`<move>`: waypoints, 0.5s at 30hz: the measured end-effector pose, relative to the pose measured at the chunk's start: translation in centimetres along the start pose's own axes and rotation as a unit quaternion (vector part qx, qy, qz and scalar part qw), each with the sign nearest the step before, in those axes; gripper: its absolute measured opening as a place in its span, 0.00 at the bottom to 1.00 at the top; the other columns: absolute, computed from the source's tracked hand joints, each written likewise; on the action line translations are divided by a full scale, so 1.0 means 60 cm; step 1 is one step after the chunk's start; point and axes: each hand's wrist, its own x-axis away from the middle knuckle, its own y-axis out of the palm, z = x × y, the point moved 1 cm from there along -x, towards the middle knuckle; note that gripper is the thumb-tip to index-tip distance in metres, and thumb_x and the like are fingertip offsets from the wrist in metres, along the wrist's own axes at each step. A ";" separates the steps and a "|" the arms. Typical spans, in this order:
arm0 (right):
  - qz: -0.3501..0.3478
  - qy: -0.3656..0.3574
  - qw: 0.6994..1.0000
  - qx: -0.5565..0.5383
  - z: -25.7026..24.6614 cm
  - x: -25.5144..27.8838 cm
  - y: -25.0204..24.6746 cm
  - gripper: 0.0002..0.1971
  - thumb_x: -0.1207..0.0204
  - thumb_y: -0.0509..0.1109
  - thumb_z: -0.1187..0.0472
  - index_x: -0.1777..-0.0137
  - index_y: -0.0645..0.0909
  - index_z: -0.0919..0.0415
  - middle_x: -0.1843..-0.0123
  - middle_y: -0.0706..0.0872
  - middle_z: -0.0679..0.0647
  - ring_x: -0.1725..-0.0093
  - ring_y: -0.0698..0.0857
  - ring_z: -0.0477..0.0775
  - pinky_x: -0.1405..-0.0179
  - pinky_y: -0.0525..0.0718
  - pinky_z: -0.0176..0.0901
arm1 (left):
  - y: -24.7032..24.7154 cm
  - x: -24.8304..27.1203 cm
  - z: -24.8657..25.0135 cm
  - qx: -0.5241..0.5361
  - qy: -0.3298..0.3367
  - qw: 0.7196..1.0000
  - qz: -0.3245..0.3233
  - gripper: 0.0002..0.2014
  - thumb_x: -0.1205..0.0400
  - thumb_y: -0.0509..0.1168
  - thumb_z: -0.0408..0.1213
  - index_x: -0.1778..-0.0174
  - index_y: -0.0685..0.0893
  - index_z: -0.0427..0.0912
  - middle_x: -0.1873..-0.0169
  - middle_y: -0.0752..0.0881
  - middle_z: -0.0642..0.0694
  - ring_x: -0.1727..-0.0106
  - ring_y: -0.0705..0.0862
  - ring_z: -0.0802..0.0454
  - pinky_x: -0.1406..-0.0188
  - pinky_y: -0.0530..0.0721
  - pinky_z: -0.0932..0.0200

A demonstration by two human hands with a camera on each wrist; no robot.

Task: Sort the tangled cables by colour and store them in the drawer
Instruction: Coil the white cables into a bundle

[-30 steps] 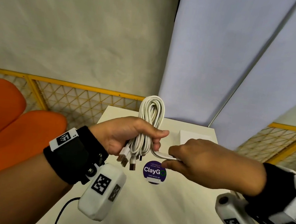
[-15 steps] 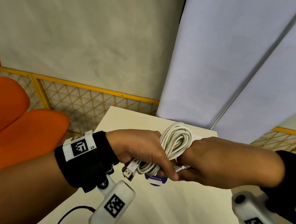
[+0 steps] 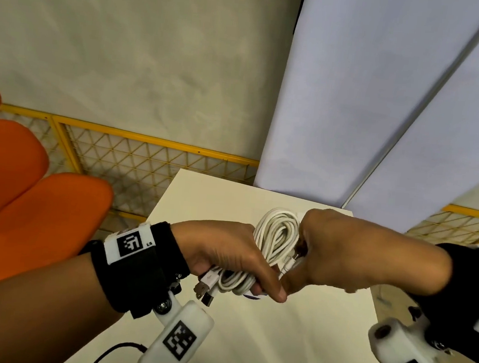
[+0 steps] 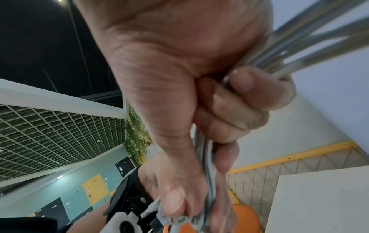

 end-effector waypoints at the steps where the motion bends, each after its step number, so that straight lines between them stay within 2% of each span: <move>1: 0.003 0.010 1.000 0.002 -0.001 0.000 -0.004 0.23 0.40 0.85 0.40 0.80 0.77 0.50 0.85 0.72 0.44 0.85 0.70 0.44 0.86 0.68 0.30 | 0.001 0.000 -0.001 -0.012 0.001 1.000 -0.002 0.14 0.32 0.81 0.35 0.54 0.87 0.38 0.62 0.85 0.37 0.67 0.82 0.51 0.68 0.78 0.61; 4: 0.009 0.024 1.000 0.017 -0.006 -0.003 -0.011 0.28 0.44 0.86 0.38 0.80 0.73 0.55 0.85 0.68 0.45 0.85 0.66 0.46 0.85 0.68 0.33 | 0.004 0.003 0.001 -0.033 0.007 0.999 0.009 0.14 0.33 0.82 0.39 0.56 0.88 0.39 0.61 0.85 0.36 0.64 0.81 0.47 0.65 0.77 0.58; 7: -0.005 0.034 0.999 0.036 -0.006 -0.009 -0.020 0.31 0.43 0.85 0.36 0.78 0.69 0.57 0.84 0.66 0.46 0.84 0.65 0.47 0.81 0.68 0.36 | 0.003 0.003 0.002 -0.037 0.011 0.999 0.014 0.12 0.31 0.81 0.37 0.58 0.87 0.39 0.66 0.83 0.37 0.67 0.80 0.47 0.67 0.75 0.59; 9: -0.034 0.020 0.998 0.053 -0.005 -0.010 -0.028 0.28 0.42 0.83 0.35 0.74 0.76 0.58 0.82 0.70 0.46 0.80 0.68 0.46 0.78 0.70 0.36 | 0.003 0.001 0.000 -0.024 0.013 0.999 0.022 0.10 0.30 0.80 0.33 0.58 0.87 0.38 0.68 0.82 0.39 0.70 0.79 0.50 0.71 0.76 0.62; 11: -0.053 0.009 0.997 0.055 -0.003 -0.010 -0.040 0.20 0.36 0.82 0.40 0.69 0.82 0.55 0.81 0.75 0.43 0.80 0.72 0.42 0.81 0.70 0.29 | 0.001 -0.001 -0.004 -0.005 0.013 0.999 0.039 0.10 0.29 0.79 0.30 0.56 0.87 0.33 0.69 0.83 0.40 0.73 0.78 0.51 0.74 0.76 0.64; 13: -0.062 0.014 0.997 0.046 0.005 -0.007 -0.058 0.19 0.32 0.81 0.44 0.69 0.79 0.56 0.81 0.71 0.45 0.82 0.70 0.44 0.84 0.68 0.29 | 0.000 -0.002 -0.010 0.000 0.006 0.998 0.057 0.10 0.30 0.79 0.32 0.60 0.88 0.32 0.72 0.83 0.40 0.74 0.76 0.50 0.75 0.73 0.63; 15: -0.063 0.016 0.997 0.033 0.014 -0.006 -0.074 0.22 0.29 0.79 0.45 0.71 0.74 0.57 0.77 0.67 0.49 0.79 0.65 0.48 0.80 0.68 0.36 | -0.002 -0.002 -0.017 0.009 0.000 0.997 0.073 0.06 0.30 0.78 0.33 0.67 0.87 0.37 0.74 0.82 0.41 0.76 0.74 0.50 0.75 0.71 0.61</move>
